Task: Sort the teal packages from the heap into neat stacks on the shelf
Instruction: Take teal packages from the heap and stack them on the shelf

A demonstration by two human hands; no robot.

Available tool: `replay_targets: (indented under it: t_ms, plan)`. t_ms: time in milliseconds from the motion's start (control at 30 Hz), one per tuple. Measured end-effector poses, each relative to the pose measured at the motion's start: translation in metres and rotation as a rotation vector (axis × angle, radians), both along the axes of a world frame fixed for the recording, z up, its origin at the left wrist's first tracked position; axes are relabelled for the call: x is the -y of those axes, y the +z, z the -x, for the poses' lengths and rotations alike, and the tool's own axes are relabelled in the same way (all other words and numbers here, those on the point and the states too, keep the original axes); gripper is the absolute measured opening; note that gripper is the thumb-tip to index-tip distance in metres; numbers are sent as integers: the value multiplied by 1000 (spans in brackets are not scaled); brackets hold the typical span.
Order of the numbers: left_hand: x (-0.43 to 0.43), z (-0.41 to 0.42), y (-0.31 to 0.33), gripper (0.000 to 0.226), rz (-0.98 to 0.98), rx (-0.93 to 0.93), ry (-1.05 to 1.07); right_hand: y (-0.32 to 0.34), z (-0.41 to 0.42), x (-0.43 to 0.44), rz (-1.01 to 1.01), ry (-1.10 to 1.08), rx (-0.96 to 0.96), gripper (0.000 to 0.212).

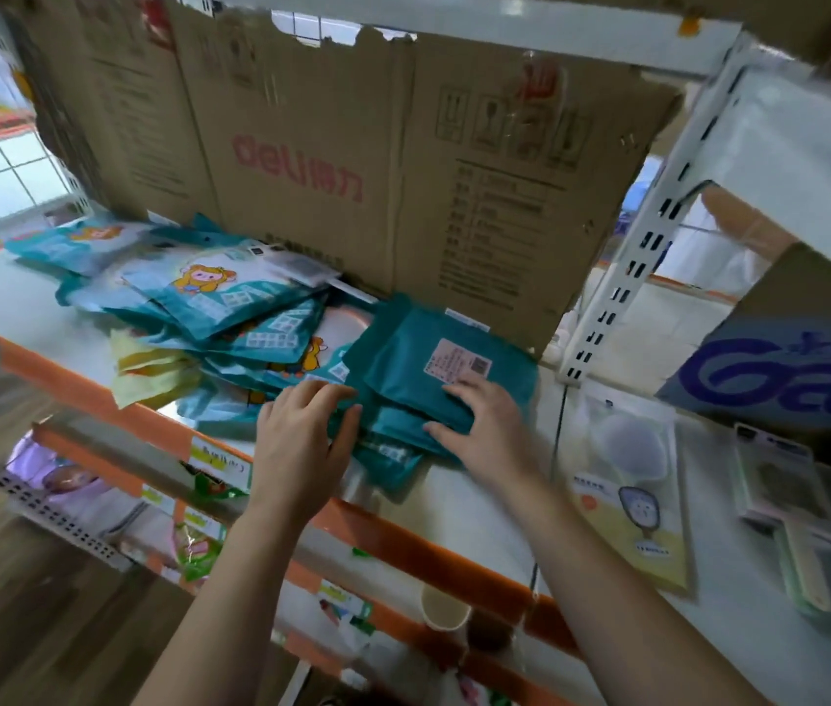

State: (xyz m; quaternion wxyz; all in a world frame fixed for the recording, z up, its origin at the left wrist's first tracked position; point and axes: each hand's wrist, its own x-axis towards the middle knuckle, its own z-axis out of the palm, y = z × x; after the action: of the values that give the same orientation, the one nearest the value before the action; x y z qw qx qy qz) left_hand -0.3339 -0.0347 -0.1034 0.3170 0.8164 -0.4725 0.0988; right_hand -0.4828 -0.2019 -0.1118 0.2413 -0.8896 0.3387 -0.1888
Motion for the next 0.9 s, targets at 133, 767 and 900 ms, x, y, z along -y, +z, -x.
replay_targets:
  t_ms: [133,767,900]
  plan:
    - [8,-18,5,35,35,26,-61,-3,-14,5,51,-63,-26,63]
    - [30,-50,7,32,52,42,-333,62,2,6,199,-378,397,15]
    - [35,-36,7,35,2,31,-344,82,29,17,42,-536,568,16]
